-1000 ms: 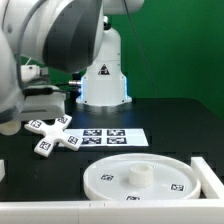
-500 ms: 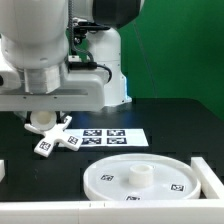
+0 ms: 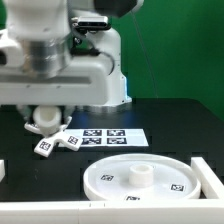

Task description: Assemble round table

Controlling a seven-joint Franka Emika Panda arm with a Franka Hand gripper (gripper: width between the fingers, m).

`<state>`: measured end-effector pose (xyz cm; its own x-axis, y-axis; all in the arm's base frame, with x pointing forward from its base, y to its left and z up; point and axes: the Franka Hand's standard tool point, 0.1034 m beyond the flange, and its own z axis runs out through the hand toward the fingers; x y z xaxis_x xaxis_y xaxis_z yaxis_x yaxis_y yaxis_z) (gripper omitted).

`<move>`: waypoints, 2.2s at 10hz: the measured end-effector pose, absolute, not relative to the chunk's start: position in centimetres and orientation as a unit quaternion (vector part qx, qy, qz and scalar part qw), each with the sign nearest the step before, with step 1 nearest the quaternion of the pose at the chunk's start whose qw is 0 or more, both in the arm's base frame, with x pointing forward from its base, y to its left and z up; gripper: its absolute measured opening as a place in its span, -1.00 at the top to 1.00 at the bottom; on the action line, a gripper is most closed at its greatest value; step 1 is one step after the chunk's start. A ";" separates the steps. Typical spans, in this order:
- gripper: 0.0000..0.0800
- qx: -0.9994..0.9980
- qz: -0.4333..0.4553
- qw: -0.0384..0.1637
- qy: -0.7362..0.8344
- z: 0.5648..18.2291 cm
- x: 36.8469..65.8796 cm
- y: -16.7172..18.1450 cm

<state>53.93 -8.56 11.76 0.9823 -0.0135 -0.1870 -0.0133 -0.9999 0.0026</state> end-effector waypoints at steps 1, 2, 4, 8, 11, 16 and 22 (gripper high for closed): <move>-0.02 0.998 -0.064 -0.006 -0.029 12.2 54.0 -6.3; -0.02 0.998 -0.050 -0.013 -0.043 12.9 54.6 -4.8; -0.02 0.999 0.027 -0.001 -0.041 12.9 55.5 -5.2; -0.02 0.985 0.160 0.013 -0.058 12.5 56.2 -4.1; -0.02 0.950 0.304 0.008 -0.064 13.0 57.3 1.8; -0.02 0.960 0.273 0.014 -0.063 9.9 55.7 2.1; -0.02 0.960 0.273 0.008 -0.055 9.3 56.1 4.7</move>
Offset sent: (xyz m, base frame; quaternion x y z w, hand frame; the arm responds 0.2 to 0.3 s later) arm 0.0000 0.0000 0.0000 0.0000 0.1938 0.0000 0.9810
